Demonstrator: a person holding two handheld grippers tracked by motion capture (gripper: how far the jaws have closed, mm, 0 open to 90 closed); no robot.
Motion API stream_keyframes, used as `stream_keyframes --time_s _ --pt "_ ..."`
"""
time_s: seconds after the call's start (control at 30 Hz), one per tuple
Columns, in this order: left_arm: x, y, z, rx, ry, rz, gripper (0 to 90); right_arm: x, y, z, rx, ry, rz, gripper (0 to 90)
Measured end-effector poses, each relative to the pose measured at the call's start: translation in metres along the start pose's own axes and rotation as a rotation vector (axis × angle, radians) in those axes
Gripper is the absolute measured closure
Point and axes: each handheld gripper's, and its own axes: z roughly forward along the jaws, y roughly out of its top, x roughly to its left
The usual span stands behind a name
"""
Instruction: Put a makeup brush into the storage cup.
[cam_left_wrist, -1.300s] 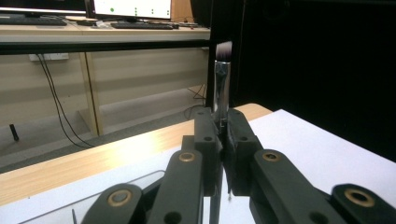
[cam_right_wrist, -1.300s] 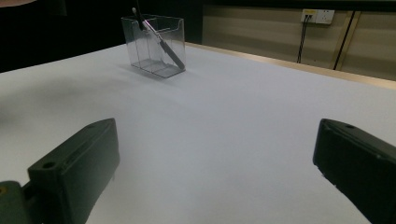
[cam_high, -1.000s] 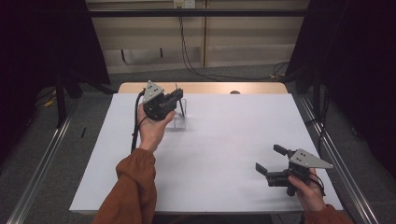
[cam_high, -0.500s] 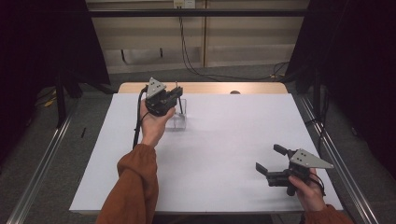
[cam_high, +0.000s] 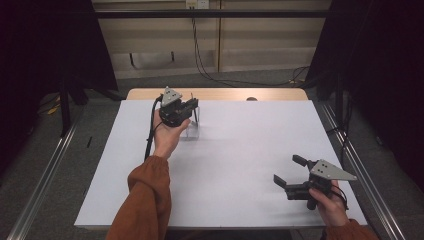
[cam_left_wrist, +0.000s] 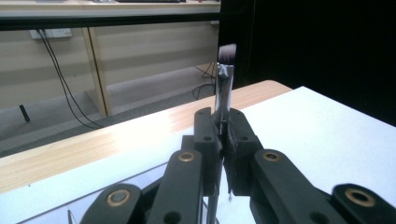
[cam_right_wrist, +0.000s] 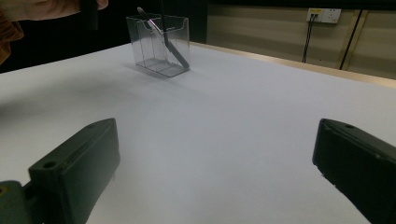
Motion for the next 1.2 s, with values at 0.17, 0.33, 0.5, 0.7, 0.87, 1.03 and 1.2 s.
stream_keyframes --time_s 0.17,0.33,0.5,0.7,0.87,1.03,1.2 --pt "0.002 -0.005 0.003 0.025 0.002 -0.005 85.1 0.000 0.000 0.000 0.000 0.001 0.001 0.4" --pt "0.004 -0.008 0.005 0.035 0.000 -0.004 85.0 0.000 0.000 0.000 0.000 0.004 0.001 0.4" --pt "0.005 -0.009 0.006 0.041 0.001 -0.003 84.7 0.000 0.000 0.000 0.000 0.003 0.003 0.3" --pt "0.007 -0.011 0.009 0.039 0.003 -0.010 82.5 0.000 0.000 0.001 0.001 0.005 0.009 0.3" --pt "0.009 -0.012 0.009 0.035 0.015 -0.014 73.6 0.000 0.000 0.000 0.000 0.006 0.007 0.3" --pt "0.012 -0.014 0.006 0.021 0.026 -0.025 60.7 0.000 0.000 0.000 -0.001 0.006 0.008 0.3" --pt "0.015 -0.017 0.003 0.012 0.065 -0.024 46.8 0.000 0.000 0.000 -0.003 0.005 0.011 0.3"
